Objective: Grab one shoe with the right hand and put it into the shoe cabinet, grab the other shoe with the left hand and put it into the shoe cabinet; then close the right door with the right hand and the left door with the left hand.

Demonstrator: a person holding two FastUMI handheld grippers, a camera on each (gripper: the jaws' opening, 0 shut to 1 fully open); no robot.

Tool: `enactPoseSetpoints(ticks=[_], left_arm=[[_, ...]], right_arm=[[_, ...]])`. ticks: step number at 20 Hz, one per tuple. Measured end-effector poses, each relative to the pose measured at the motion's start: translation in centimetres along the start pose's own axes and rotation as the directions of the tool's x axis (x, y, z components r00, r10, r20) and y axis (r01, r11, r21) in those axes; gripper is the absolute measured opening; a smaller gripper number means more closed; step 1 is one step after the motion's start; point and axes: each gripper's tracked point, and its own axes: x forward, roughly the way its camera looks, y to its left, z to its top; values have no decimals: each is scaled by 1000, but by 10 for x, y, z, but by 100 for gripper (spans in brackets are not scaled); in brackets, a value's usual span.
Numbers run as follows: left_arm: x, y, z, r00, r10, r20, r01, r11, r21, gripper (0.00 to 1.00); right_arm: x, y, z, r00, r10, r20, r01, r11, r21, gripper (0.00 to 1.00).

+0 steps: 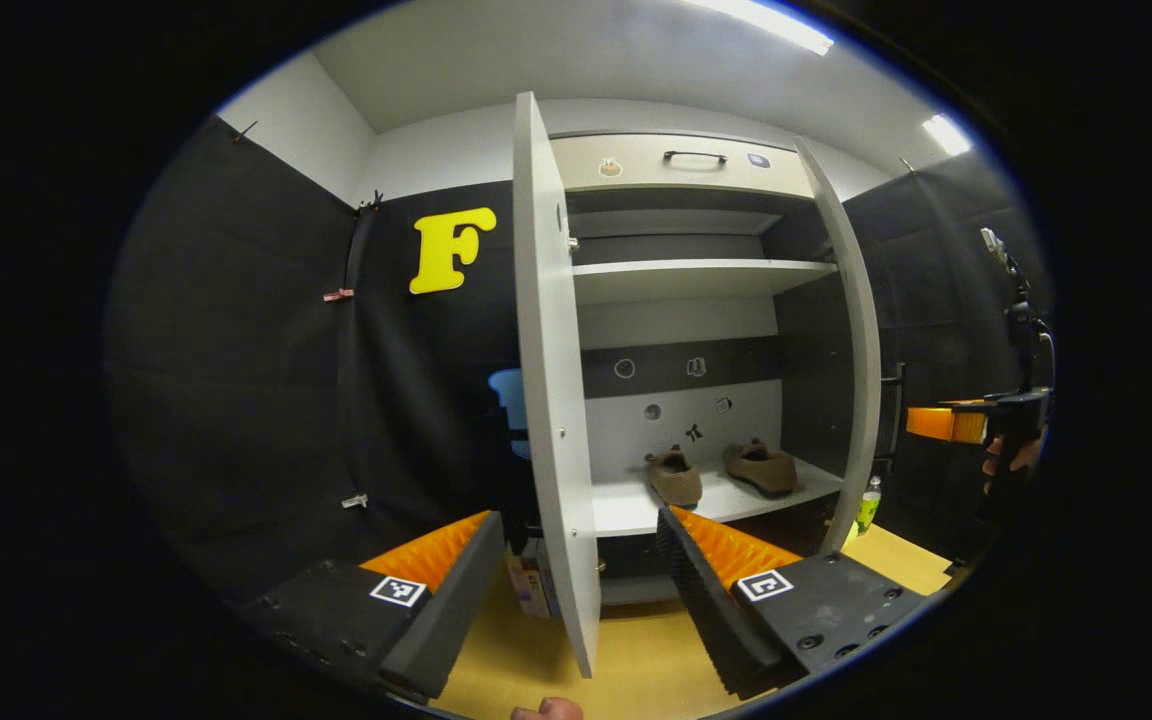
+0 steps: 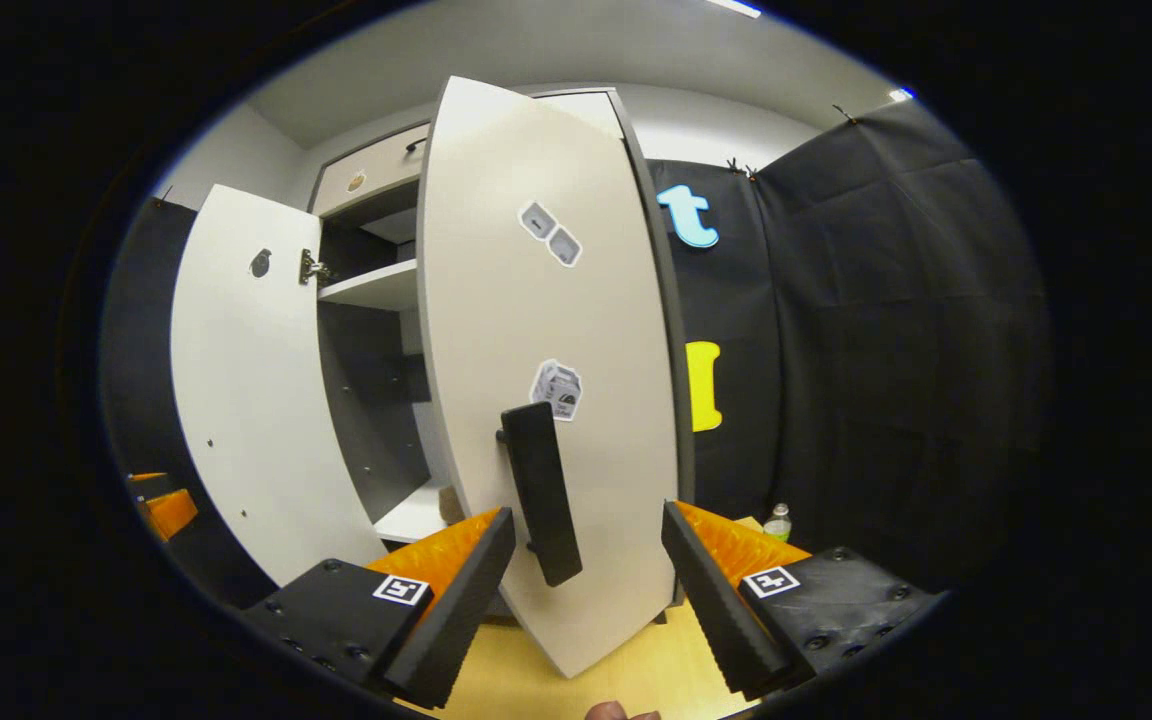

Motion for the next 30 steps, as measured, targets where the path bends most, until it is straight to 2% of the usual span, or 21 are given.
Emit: enactPoseSetpoints(ticks=[6, 10, 13, 20, 21, 23, 27, 30], left_arm=[[17, 63, 4, 997, 76, 8, -76, 997, -9, 96], [35, 105, 4, 991, 134, 25, -134, 991, 24, 96], [57, 123, -3, 988, 150, 22, -151, 988, 41, 96], [95, 130, -20, 993, 118, -29, -116, 992, 54, 96], [96, 127, -20, 994, 104, -30, -102, 993, 54, 100], [97, 121, -19, 995, 96, -26, -95, 994, 52, 94], [95, 116, -25, 996, 70, -53, -72, 997, -42, 90], [91, 101, -21, 996, 76, -55, -78, 997, -26, 90]], right_arm=[[-18, 35, 0, 999, 41, 20, -41, 998, -37, 98], [-30, 43, 0, 999, 45, 23, -44, 998, -37, 98], [-38, 40, 0, 999, 28, 27, -27, 999, -45, 98], [-51, 3, 7, 996, -72, 49, 74, 996, -40, 98], [-51, -2, 7, 995, -84, 49, 86, 996, -37, 98], [-52, -11, 7, 993, -103, 51, 104, 994, -29, 98], [-50, -16, 4, 993, -106, 45, 107, 994, -27, 98], [-47, -15, 2, 996, -86, 35, 87, 996, -22, 98]])
